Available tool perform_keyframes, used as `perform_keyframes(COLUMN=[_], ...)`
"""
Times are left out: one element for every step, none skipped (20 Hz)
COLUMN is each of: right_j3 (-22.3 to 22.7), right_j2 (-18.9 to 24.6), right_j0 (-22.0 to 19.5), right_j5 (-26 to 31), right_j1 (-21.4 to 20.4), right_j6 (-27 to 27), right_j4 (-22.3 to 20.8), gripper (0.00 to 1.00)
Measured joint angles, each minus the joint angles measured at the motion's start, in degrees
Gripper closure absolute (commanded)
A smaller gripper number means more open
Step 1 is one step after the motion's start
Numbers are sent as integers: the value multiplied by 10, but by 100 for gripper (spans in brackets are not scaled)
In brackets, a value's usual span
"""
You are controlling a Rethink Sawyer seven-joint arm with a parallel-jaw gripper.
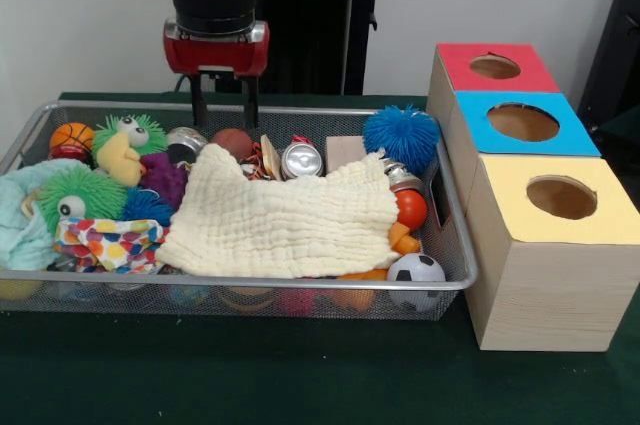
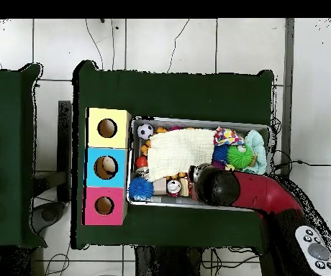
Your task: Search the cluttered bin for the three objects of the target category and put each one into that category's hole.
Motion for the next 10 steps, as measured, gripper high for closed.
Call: perform_keyframes(right_j3=[-1,-4,-7,-10,-18,-22,-24,-27,-33,-35], right_j2=[2,5,9,13,19,22,24,26,31,33], right_j0=[-2,-5,-9,-12,-19,-23,-24,-27,-33,-36], right_j5=[3,11,18,25,35,40,41,43,45,45], right_j1=[1,5,9,12,21,26,28,32,40,43], right_j6=[0,-1,-2,-2,-2,-2,-2,-2,-2,-2], right_j4=[-3,-10,-17,-24,-38,-46,-49,-55,-66,-71], gripper=[0,0,0,0,0,0,0,0,0,0])
